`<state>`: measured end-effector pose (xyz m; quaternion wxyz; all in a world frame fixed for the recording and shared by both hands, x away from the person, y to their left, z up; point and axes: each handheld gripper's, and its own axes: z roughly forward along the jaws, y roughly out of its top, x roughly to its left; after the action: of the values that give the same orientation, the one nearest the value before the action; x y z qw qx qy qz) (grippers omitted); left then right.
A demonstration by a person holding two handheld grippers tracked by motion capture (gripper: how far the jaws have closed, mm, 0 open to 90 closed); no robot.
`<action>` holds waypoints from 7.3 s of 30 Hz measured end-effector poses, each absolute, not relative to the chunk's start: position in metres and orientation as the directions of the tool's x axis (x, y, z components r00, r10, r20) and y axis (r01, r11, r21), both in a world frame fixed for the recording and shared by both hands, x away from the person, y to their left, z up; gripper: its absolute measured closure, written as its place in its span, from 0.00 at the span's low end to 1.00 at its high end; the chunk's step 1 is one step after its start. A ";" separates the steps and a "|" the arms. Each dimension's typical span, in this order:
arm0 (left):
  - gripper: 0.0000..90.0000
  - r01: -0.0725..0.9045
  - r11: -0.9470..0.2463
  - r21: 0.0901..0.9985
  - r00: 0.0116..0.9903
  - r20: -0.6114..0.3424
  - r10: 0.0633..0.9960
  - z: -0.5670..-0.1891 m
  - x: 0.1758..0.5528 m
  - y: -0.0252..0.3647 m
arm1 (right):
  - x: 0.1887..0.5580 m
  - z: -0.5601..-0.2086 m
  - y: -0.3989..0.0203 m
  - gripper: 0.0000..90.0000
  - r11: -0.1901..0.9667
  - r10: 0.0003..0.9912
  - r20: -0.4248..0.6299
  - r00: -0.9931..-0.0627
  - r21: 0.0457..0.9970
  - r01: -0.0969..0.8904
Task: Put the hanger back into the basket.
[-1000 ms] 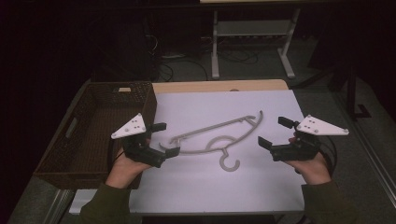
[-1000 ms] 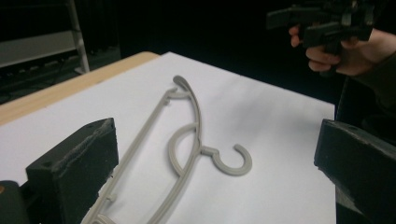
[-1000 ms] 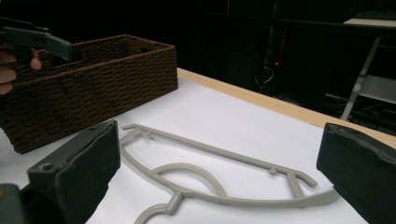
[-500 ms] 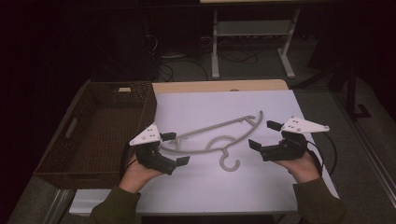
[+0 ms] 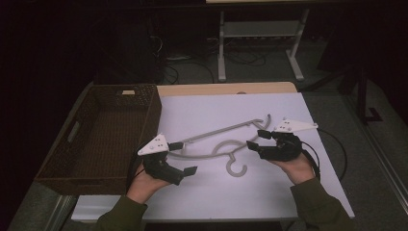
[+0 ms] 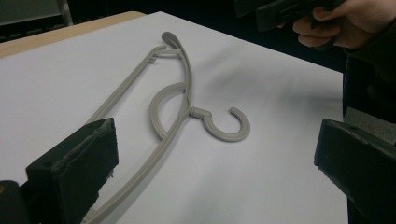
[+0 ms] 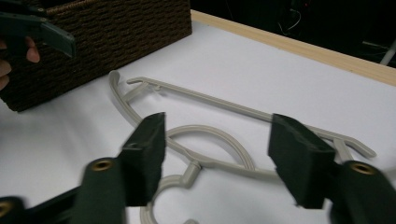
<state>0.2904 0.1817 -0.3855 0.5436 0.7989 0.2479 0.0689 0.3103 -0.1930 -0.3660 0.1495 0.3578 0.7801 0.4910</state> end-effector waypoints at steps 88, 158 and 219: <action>0.00 0.339 -0.327 0.882 0.877 -0.171 0.449 -0.399 0.294 0.175 | 0.310 -0.412 -0.172 0.55 0.432 0.652 0.119 -0.749 0.754 0.495; 0.15 0.224 -0.608 0.762 0.965 -0.086 0.248 -0.421 0.325 0.112 | 0.244 -0.443 -0.181 0.80 0.620 0.449 0.145 -0.882 0.660 0.424; 0.74 0.201 -0.737 0.646 0.979 -0.098 0.181 -0.440 0.333 0.078 | 0.252 -0.416 -0.179 0.88 0.569 0.372 0.169 -0.913 0.735 0.368</action>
<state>0.3331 0.0779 -0.4402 0.3480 0.9318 0.1024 -0.0143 0.2522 -0.1792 -0.4161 0.0023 0.2088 0.8858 0.4145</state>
